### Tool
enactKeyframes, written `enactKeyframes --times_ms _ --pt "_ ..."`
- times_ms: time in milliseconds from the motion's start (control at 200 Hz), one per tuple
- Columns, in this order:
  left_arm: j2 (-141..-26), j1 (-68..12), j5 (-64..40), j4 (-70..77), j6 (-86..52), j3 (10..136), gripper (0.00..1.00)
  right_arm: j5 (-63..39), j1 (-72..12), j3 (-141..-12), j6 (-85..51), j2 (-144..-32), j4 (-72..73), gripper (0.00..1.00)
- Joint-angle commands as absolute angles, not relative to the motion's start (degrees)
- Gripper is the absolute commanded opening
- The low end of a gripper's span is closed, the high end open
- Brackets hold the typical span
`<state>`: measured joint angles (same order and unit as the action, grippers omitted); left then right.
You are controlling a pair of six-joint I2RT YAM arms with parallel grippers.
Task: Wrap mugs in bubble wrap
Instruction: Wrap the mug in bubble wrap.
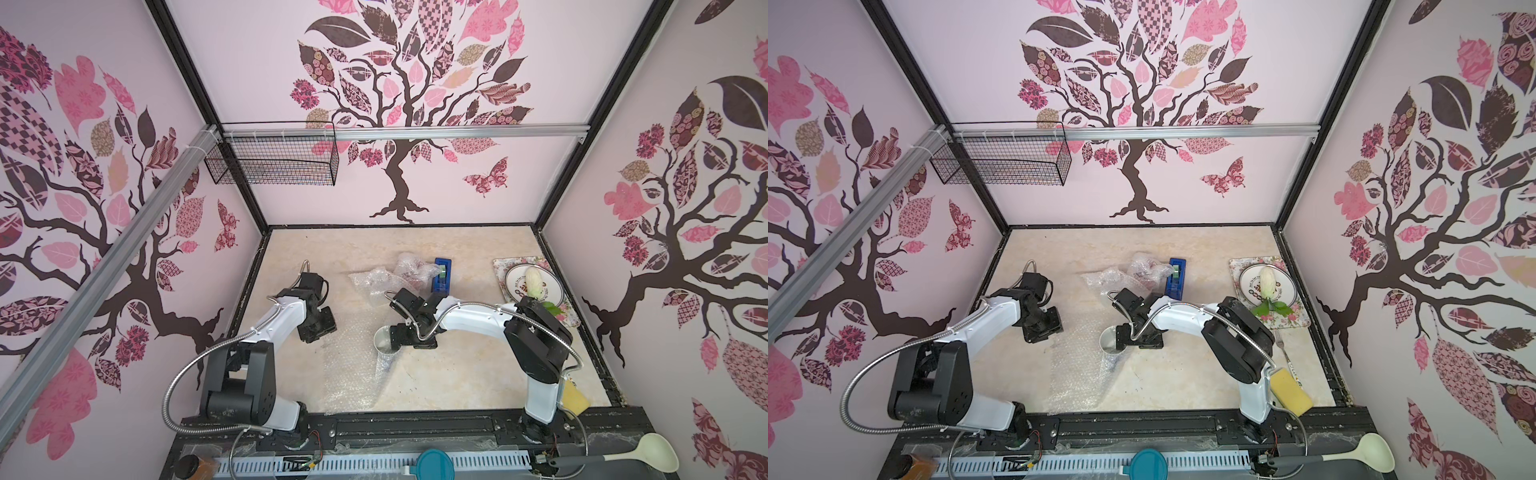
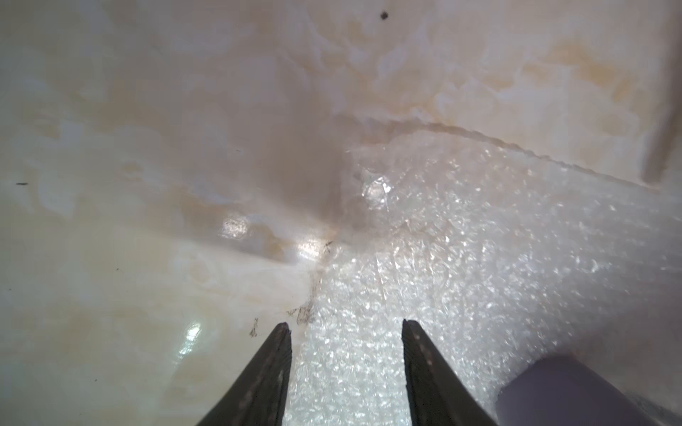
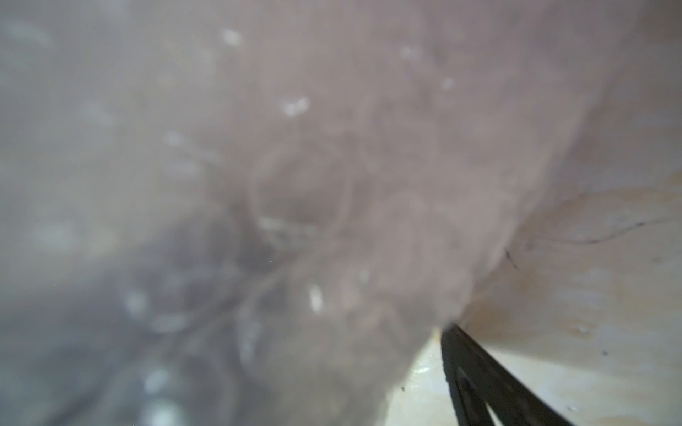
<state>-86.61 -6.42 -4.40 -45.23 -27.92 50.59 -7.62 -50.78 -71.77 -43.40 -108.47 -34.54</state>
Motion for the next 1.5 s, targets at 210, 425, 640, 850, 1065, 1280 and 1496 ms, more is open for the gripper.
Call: enactKeyframes --times_ms 210,425,640,850,1065,1280,1496 --pt "-92.1 -6.7 -13.5 -35.8 -25.4 48.2 0.07 -8.0 -50.0 -75.0 -44.6 -104.2 -36.7 1.0" --pt "-70.4 -12.1 -14.0 -33.6 -26.6 48.1 0.0 -8.8 -48.6 -73.6 -45.3 -103.8 -36.6 0.99" --pt "-59.9 -22.3 -17.3 -28.9 -28.4 42.8 0.0 -10.4 -47.0 -73.1 -45.0 -104.1 -35.6 1.0" --pt "-61.3 -34.9 -13.2 -29.1 -25.9 41.1 0.0 -12.2 -45.8 -73.1 -45.0 -104.1 -35.1 1.0" --pt "-67.0 -41.5 -8.8 -28.8 -23.6 41.2 0.0 -13.8 -45.1 -73.9 -45.7 -103.0 -36.9 1.0" --pt "-71.1 -42.1 -9.0 -27.0 -23.5 42.0 0.0 -14.4 -42.4 -72.0 -49.2 -93.9 -38.2 1.0" --pt "-70.5 -42.1 -12.5 -24.0 -23.2 42.3 0.14 -18.8 -41.9 -69.3 -49.3 -91.7 -36.0 1.0"
